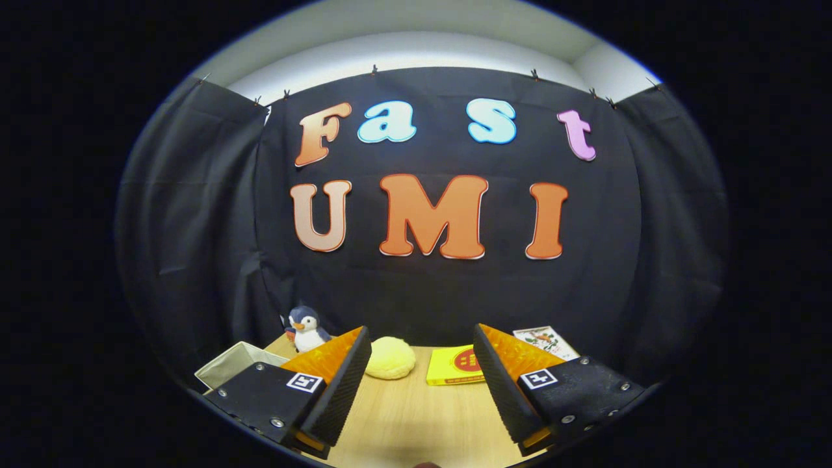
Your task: Open the storage box then place both shoes into the box .Put the left shoe in first, then the right shoe, with the right side of both shoes facing outward in a uniform manner.
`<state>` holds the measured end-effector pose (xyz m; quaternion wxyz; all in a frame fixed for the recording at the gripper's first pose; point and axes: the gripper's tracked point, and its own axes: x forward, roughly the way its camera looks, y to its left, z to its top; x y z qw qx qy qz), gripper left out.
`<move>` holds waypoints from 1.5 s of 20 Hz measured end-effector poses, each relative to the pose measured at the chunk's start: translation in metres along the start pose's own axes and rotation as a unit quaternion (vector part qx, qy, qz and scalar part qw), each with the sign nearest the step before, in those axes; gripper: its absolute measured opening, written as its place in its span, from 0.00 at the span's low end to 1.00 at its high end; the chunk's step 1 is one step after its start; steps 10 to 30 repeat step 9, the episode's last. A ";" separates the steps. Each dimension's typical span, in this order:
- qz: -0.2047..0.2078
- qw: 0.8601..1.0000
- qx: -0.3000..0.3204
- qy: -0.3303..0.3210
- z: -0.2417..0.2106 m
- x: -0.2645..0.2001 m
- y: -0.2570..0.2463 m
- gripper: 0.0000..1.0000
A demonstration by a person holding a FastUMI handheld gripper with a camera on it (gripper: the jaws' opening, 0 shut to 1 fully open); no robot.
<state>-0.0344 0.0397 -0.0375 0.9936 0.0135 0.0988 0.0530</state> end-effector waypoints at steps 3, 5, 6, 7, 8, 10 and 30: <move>0.005 1.000 -0.003 -0.025 0.014 -0.007 0.007 0.95; 0.005 1.000 0.005 -0.030 0.012 -0.003 0.001 0.95; 0.004 0.999 0.009 -0.031 0.012 -0.003 0.001 0.95; 0.001 0.999 0.010 -0.032 0.012 -0.003 0.000 0.95; 0.001 0.999 0.011 -0.034 0.012 -0.003 0.000 0.95; -0.001 0.999 0.010 -0.036 0.013 -0.004 0.000 0.95; -0.001 0.999 0.010 -0.036 0.013 -0.004 0.000 0.95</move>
